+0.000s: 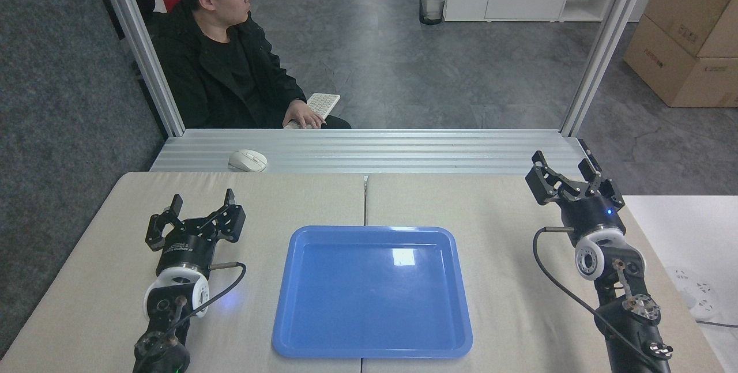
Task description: Pick up switch part and place in tray
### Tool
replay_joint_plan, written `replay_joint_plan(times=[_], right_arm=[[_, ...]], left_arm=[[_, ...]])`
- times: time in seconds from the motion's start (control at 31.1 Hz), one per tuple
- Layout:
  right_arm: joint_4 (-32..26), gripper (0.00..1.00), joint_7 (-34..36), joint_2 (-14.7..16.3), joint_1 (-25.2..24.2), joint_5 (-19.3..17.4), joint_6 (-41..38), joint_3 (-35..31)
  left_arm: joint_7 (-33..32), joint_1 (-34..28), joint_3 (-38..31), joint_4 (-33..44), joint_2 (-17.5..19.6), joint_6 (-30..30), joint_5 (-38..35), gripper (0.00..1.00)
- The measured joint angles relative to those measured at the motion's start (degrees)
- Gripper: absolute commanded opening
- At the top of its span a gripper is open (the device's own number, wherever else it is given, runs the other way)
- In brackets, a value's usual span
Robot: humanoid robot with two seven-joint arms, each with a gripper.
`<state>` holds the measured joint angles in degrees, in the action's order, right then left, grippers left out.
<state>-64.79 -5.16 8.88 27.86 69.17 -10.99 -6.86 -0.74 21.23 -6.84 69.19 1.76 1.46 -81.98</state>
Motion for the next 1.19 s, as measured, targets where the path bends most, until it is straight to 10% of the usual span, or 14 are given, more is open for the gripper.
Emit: replay_joint_plan(times=[1.19], right_arm=[[0.02,1.0,-0.08,-0.31,0.09,0.0,0.06,0.0]], left_arm=[[-0.42,-0.26,-0.06,1.55,1.29,0.09,0.37,1.0]])
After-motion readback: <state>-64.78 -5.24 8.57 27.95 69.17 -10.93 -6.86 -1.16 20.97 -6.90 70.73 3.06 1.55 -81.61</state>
